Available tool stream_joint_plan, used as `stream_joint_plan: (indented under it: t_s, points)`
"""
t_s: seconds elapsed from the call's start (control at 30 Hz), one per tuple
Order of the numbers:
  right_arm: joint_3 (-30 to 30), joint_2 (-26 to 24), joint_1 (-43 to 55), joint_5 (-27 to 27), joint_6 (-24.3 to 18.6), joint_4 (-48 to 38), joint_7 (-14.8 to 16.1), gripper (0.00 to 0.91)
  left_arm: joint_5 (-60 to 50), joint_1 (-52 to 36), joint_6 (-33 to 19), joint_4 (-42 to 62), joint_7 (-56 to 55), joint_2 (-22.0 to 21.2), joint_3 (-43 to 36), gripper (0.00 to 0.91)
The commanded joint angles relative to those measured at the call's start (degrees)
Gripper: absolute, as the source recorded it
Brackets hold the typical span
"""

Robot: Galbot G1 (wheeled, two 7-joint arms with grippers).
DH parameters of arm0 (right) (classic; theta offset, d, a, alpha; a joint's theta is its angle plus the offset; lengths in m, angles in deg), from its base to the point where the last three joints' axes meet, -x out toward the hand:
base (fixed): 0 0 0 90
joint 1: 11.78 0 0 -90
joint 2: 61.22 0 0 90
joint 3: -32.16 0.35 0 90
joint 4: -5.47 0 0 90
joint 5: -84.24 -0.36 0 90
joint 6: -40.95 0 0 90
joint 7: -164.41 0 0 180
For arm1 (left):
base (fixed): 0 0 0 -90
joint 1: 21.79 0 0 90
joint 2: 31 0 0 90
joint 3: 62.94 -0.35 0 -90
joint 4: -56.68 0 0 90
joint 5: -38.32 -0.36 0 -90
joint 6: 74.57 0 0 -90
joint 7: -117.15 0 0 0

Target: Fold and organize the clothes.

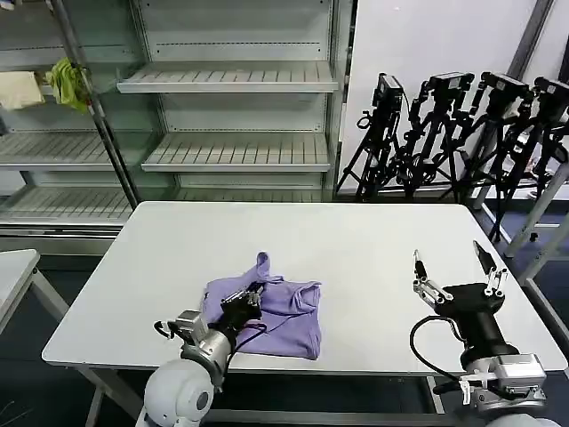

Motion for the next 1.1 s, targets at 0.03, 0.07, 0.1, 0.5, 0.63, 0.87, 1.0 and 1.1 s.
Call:
stream_joint_plan:
  t_s: [0.03,0.07,0.1,0.5,0.63,0.87,1.0,1.1]
  points:
    - [0.00,0.17,-0.07,0.08,-0.02,2.81,-0.02,0.907,-1.05,-0.06,-0.05,0.71,0.07,-0.68,-2.81,0.010]
    - [-0.02,0.18,-0.07,0.08,-0.02,2.81,-0.04,0.907,-1.12,-0.04,-0.07,0.77,0.07,-0.71,-2.97,0.010]
    - [-0.08,0.25,-0.08,0.12,-0.04,2.81,-0.03,0.907,-1.17,0.01,-0.09,0.85,0.09,-0.70,-3.12,0.010]
    - [-1.51,0.84,0.03,1.52,-0.19,2.81,0.13,0.907,-2.07,-0.18,-2.02,3.18,0.10,-1.06,-5.11,0.907]
    - [-1.41,0.79,0.02,1.52,-0.19,2.81,0.14,0.907,-1.97,-0.63,-2.88,3.13,-0.06,-1.15,-5.05,0.907]
    - [-1.55,0.88,0.05,1.66,-0.15,2.81,0.24,0.907,-1.95,0.07,-3.00,1.09,-0.22,-0.72,-5.40,0.907]
    - [-1.69,0.91,0.05,1.79,-0.16,2.81,0.30,0.907,-2.01,1.49,-3.04,-0.95,-0.20,-0.17,-5.40,0.907]
    - [-1.96,0.90,0.22,1.94,-0.15,2.81,0.37,0.907,-2.03,2.43,-2.88,-2.83,-0.29,0.10,-5.38,0.907]
